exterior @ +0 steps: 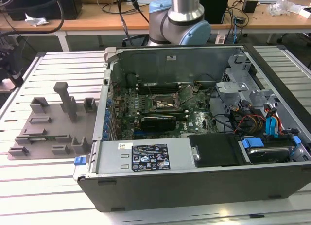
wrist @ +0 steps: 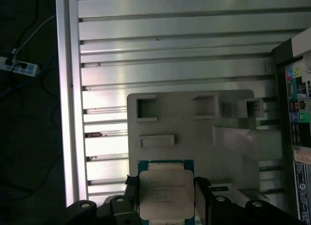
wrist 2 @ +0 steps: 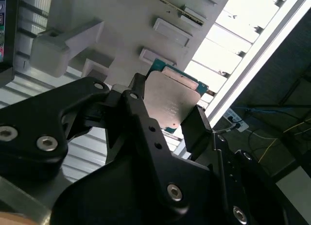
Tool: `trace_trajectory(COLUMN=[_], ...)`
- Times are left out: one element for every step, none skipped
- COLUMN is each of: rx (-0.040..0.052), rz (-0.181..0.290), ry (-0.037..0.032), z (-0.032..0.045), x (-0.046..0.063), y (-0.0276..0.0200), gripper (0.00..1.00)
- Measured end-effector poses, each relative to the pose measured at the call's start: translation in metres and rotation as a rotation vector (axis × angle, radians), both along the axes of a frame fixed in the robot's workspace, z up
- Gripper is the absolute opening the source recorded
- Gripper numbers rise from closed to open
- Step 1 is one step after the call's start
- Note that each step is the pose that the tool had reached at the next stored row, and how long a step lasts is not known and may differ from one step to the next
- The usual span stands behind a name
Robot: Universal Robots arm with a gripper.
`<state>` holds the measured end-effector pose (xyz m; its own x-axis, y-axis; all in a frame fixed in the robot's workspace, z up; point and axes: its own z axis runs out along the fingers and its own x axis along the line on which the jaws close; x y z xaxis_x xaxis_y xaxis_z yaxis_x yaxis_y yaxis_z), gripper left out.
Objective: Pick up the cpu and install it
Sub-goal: 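Pick up the cpu and move it towards the insertion slot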
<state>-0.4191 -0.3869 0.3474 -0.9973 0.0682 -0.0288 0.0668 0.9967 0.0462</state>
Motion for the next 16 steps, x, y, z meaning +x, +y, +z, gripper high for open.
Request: trace_trajectory(rx=[0.0001, 0.0, 0.0001, 0.0, 0.0, 0.0001, 0.0, 0.0, -0.0002, -0.0009, -0.0012, -0.0017, -0.0023, -0.0028, -0.0033, -0.0035], rz=[0.0, 0.0, 0.0, 0.0, 0.0, 0.0, 0.0, 0.0, 0.0, 0.0, 0.0, 0.0, 0.0, 0.0, 0.0, 0.0], ry=[-0.0001, 0.0, -0.0001, 0.0, -0.0001, -0.0001, 0.0, -0.0001, -0.0001, 0.0, -0.0001, -0.0001, -0.0001, -0.0001, -0.0001, -0.0001], z=[0.0039, 0.0061, 0.0082, 0.011, 0.0131, 0.0151, 0.0175, 0.0196, 0.0213, 0.0243, 0.0257, 0.0268, 0.0286, 0.0304, 0.035, 0.0397], x=[0.0, 0.0, 0.0, 0.0, 0.0, 0.0, 0.0, 0.0, 0.0, 0.0, 0.0, 0.0, 0.0, 0.0, 0.0, 0.0], y=[0.0, 0.0001, 0.0001, 0.0002, 0.0002, 0.0002, 0.0003, 0.0004, 0.0005, 0.0007, 0.0008, 0.0008, 0.001, 0.0011, 0.0014, 0.0016], gripper=[0.55, 0.55, 0.55, 0.55, 0.55, 0.55, 0.55, 0.55, 0.55, 0.55, 0.55, 0.55, 0.55, 0.55, 0.55, 0.55])
